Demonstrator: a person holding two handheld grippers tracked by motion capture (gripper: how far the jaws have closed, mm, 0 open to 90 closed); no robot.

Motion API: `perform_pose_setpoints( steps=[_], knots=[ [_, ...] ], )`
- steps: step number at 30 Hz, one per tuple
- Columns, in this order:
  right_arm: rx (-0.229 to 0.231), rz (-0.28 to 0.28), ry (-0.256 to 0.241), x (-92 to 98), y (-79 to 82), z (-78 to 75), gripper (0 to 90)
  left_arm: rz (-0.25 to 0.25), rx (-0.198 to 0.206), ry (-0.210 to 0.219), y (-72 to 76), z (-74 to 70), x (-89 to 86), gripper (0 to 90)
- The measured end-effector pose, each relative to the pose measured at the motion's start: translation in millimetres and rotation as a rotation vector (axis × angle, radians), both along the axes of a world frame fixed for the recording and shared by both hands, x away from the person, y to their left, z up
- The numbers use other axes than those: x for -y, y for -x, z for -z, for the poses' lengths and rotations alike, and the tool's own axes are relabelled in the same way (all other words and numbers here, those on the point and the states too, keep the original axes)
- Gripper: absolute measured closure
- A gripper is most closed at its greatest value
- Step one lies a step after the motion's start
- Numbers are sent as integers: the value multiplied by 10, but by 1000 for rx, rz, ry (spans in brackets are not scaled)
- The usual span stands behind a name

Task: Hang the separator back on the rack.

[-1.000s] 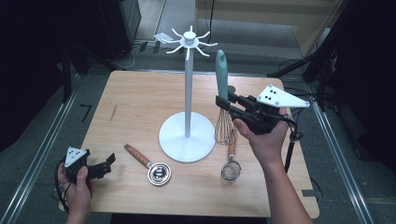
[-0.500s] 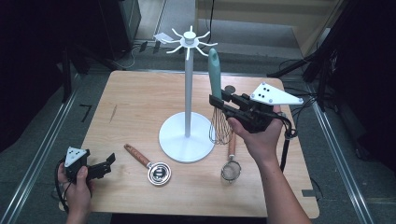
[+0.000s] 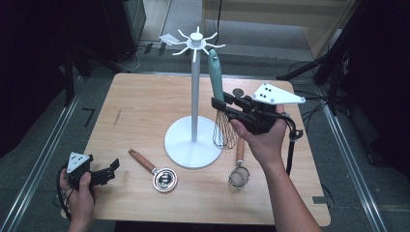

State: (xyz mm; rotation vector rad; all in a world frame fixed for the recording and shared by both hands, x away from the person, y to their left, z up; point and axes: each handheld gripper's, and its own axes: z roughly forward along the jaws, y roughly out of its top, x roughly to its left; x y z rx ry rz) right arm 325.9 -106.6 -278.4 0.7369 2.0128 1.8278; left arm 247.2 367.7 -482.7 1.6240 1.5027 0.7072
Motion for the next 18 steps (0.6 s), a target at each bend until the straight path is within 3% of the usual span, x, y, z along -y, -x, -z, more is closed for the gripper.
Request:
perform_pose_setpoints(
  steps=[9,11,15,18],
  knots=[
    [15,13,-11,-34,-22,50,702,2,0,0,1,0,-2,0],
    [14,30,3,-39,-25,43,636,1,1,0,1,0,0,0],
    [18,32,4,-35,-16,30,644,1,-1,1,0,0,-1,0],
    [25,49,0,-14,-4,-5,701,3,1,0,1,0,0,0]
  ],
)
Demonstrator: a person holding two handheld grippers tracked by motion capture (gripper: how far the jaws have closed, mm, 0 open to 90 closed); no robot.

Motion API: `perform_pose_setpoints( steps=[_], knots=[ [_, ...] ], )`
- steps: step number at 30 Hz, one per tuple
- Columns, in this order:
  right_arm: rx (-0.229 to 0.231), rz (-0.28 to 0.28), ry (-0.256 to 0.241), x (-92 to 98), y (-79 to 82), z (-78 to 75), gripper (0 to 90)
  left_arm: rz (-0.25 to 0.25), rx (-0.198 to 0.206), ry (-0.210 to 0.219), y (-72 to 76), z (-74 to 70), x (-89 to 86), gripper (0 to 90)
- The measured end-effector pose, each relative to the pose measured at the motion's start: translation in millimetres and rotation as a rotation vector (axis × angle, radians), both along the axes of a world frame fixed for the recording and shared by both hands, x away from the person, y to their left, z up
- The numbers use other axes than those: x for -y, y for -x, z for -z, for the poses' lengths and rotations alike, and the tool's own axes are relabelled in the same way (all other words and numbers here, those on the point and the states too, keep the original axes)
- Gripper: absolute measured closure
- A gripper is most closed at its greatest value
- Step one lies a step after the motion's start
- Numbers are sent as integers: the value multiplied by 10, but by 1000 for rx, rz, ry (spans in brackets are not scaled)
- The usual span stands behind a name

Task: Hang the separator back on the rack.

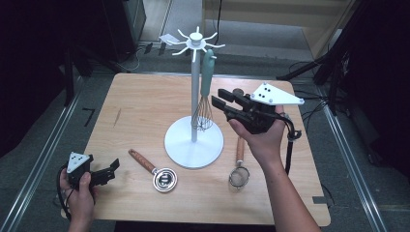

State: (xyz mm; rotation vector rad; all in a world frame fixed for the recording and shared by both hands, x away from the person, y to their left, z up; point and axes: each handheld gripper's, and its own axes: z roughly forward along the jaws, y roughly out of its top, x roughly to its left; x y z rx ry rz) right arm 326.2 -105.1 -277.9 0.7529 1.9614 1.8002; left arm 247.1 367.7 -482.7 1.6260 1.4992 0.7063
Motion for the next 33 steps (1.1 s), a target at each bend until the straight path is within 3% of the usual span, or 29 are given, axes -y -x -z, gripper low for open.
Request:
perform_pose_setpoints(
  steps=[1,7,19,25,33],
  knots=[
    [0,0,0,0,0,0,701,0,0,0,0,0,1,0],
    [20,59,-32,-5,-7,-116,900,0,1,-1,0,0,2,0],
    [98,111,-57,-133,-69,-386,900,3,6,-3,1,2,4,0],
    [96,106,-85,-166,-104,-446,900,3,7,-5,2,1,6,0],
    [102,86,-79,-209,-75,-444,900,4,7,-4,2,2,5,0]
  ],
)
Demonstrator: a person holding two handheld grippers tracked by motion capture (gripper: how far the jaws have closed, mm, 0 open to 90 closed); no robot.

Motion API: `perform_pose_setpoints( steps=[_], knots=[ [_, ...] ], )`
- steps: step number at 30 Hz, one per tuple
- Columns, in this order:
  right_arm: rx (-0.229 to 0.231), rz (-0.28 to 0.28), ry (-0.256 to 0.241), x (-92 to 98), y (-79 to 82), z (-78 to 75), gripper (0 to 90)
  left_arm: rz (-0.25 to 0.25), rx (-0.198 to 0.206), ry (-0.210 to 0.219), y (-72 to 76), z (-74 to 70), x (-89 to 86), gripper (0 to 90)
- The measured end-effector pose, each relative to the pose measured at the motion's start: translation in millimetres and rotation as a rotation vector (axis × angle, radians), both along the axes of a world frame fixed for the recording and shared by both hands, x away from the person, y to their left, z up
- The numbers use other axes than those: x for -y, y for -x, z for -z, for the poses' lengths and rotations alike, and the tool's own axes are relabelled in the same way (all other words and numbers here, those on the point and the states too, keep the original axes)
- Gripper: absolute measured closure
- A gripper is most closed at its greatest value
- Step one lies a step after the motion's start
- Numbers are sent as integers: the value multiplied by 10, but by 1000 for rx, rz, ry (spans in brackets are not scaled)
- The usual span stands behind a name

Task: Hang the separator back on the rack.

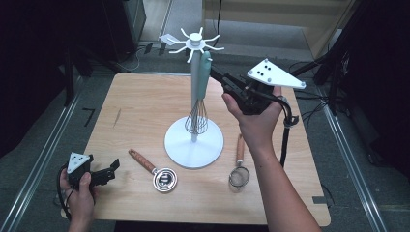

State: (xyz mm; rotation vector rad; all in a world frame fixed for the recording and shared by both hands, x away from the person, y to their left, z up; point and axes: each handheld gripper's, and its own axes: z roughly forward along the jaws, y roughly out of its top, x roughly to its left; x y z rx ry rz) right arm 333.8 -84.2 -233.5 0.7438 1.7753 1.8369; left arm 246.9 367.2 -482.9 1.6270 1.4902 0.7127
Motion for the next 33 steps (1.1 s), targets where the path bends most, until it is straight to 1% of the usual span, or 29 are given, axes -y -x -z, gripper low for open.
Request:
perform_pose_setpoints(
  steps=[12,17,19,20,23,24,25,26,28,29,31,32,33],
  knots=[
    [10,-31,19,-127,101,-9,900,0,-1,0,-1,0,0,0],
    [9,-32,25,-158,117,-9,900,0,-1,0,-1,0,0,0],
    [18,-33,40,-167,136,-10,900,0,-2,1,-1,0,-1,0],
    [18,-33,40,-167,136,-10,900,0,-2,1,-1,0,-1,0],
    [22,-24,60,-146,153,1,900,1,-1,0,-1,0,0,0],
    [13,-21,74,-123,156,24,887,1,-2,1,0,-1,-1,0],
    [13,-21,74,-123,156,24,887,0,-2,1,-1,-1,-1,0],
    [-3,-22,78,-98,158,55,871,1,-1,1,-1,0,-1,0],
    [-11,-8,97,-66,155,94,849,1,-2,1,-2,0,-1,0],
    [-11,-8,97,-66,155,94,849,1,-3,1,-2,0,-1,0],
    [-27,-4,109,-26,152,137,829,1,-4,1,-2,0,-1,0],
    [-25,2,114,-12,148,152,813,1,-3,1,-3,0,-1,0],
    [-33,12,121,10,148,176,791,1,-5,1,-3,0,-2,0]
  ],
)
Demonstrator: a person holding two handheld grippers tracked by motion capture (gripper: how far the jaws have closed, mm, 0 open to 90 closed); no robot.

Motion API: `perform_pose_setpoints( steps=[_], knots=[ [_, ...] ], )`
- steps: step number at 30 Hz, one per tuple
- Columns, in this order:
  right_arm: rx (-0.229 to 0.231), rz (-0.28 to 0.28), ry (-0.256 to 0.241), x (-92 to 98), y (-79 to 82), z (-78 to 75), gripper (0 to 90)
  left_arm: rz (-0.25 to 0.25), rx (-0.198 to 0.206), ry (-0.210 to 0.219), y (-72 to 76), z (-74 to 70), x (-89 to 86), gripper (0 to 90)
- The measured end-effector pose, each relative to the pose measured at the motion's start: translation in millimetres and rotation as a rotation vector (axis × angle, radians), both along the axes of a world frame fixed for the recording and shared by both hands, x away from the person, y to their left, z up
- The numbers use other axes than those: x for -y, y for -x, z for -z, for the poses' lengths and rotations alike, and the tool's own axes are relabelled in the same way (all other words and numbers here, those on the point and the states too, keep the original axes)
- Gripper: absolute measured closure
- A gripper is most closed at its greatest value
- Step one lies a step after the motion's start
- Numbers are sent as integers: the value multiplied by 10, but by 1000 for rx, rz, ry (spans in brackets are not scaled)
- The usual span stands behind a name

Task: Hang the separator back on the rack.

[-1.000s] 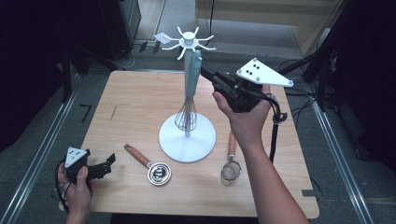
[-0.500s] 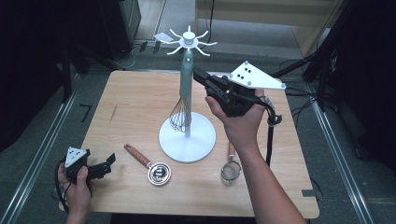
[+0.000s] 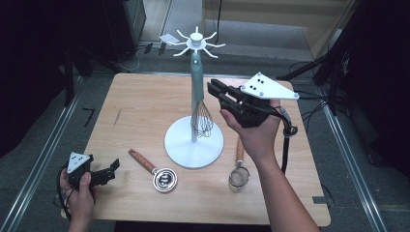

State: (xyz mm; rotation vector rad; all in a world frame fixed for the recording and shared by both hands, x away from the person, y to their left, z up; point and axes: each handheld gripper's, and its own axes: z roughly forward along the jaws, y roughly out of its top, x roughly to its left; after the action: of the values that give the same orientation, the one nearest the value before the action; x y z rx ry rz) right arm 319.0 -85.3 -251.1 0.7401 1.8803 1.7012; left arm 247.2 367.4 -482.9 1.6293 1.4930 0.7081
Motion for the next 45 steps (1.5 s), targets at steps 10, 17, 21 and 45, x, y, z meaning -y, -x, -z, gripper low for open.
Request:
perform_pose_setpoints(
  steps=[10,17,21,45],
  knots=[
    [-57,38,7,186,-33,259,735,-1,4,-3,2,0,3,0],
    [-72,61,29,310,-10,486,717,-2,3,-2,2,0,3,0],
    [-91,74,30,377,-2,592,717,-2,5,-3,3,0,6,0],
    [-223,175,16,810,266,1409,760,13,-7,-6,11,-2,18,0]
  ],
)
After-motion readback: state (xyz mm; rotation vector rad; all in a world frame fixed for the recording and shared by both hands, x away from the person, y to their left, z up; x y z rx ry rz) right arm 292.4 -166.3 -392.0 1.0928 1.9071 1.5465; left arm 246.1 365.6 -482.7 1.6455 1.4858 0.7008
